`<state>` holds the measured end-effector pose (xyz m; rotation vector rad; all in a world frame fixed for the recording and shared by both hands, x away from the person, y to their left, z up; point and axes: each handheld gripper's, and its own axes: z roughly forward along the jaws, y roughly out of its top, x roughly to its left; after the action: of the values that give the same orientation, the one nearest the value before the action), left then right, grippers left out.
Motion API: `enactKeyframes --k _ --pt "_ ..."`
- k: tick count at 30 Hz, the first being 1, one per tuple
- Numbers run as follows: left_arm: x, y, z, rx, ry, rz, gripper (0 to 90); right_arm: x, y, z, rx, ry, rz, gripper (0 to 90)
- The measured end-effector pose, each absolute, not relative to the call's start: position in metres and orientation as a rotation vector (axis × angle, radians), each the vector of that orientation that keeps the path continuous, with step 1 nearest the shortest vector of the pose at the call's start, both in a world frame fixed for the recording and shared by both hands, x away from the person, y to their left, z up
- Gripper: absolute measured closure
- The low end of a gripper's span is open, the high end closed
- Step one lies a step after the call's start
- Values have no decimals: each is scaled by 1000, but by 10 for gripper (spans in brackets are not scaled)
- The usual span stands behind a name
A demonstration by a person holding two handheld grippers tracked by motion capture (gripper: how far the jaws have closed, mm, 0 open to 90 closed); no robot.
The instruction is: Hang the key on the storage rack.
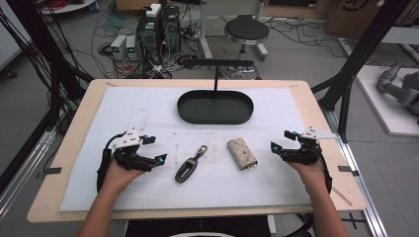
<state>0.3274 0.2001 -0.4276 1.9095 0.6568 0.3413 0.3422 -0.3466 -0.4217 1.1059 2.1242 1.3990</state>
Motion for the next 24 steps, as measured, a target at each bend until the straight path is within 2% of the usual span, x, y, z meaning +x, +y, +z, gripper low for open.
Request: enactKeyframes --k 11,24 --pt "328 200 -428 1906 687 352 177 340 -345 -422 1099 2144 1375 173" --pt "333 174 -430 1945 659 297 176 338 -343 -422 1096 2151 1362 174"
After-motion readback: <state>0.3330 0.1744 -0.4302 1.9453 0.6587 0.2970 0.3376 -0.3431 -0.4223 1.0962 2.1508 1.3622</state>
